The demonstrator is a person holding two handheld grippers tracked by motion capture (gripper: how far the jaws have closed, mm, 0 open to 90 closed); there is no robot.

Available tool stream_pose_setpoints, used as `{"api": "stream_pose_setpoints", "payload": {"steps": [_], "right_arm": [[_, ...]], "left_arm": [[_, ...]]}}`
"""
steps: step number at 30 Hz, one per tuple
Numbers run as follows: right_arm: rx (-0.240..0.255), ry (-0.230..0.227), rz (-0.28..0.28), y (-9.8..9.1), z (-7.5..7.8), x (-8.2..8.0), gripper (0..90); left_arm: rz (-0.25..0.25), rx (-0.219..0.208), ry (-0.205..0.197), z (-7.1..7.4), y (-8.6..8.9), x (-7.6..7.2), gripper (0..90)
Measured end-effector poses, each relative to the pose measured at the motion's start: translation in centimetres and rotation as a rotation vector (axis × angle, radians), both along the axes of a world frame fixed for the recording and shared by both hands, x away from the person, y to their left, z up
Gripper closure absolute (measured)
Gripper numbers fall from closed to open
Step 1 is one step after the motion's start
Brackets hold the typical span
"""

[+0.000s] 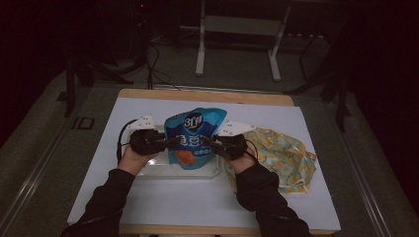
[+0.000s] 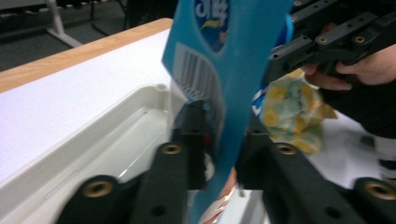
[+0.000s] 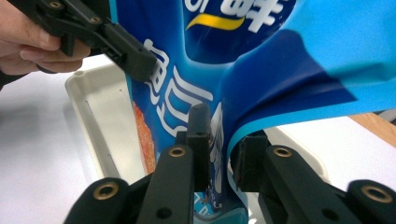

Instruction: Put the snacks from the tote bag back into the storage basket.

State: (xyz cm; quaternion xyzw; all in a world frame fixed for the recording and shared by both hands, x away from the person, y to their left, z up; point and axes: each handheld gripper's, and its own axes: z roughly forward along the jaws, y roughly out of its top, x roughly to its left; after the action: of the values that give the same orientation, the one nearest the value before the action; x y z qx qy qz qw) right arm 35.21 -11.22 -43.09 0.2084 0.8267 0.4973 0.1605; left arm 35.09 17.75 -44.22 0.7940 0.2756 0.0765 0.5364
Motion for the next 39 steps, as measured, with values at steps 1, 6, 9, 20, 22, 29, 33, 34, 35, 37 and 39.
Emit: {"api": "stream_pose_setpoints", "payload": {"steps": [1,6,9,20,22,29,33,34,35,37,39], "right_arm": [[0.000,0.000,0.000,0.0,0.0,0.0,78.7],[0.017,0.013,-0.012,-0.5,0.2,0.1,66.8],[0.021,0.021,-0.012,-0.7,0.2,0.2,55.2],[0.056,0.073,0.015,-1.2,0.5,0.4,22.0],[0.061,0.064,0.012,-1.3,0.6,0.3,19.9],[0.037,0.048,0.007,-1.5,0.8,-0.4,15.7],[0.028,0.047,0.007,-1.7,0.9,-0.7,16.2],[0.021,0.037,0.010,-1.8,0.8,-0.7,16.1],[0.023,0.035,0.010,-1.8,0.8,-0.8,16.1],[0.018,0.022,0.009,-2.1,0.9,-1.0,16.1],[0.018,0.016,0.007,-2.3,0.9,-1.2,16.1]], "left_arm": [[0.000,0.000,0.000,0.0,0.0,0.0,70.6],[0.015,-0.016,-0.004,0.4,0.0,-0.4,54.1],[0.016,-0.012,0.002,0.4,0.0,-0.4,42.9],[0.022,-0.034,0.016,0.5,0.6,-0.8,2.7],[0.030,-0.028,0.003,0.4,0.7,-1.1,2.7],[0.050,-0.026,0.001,0.1,0.6,-2.0,2.7],[0.043,-0.020,0.004,-0.2,0.4,-2.6,2.7],[0.047,-0.017,0.002,-0.3,0.5,-2.7,2.7],[0.050,-0.020,-0.002,-0.4,0.5,-2.9,2.7],[0.059,-0.035,0.001,-0.6,0.7,-3.2,2.7],[0.066,-0.033,0.001,-0.8,0.8,-3.4,2.7]]}}
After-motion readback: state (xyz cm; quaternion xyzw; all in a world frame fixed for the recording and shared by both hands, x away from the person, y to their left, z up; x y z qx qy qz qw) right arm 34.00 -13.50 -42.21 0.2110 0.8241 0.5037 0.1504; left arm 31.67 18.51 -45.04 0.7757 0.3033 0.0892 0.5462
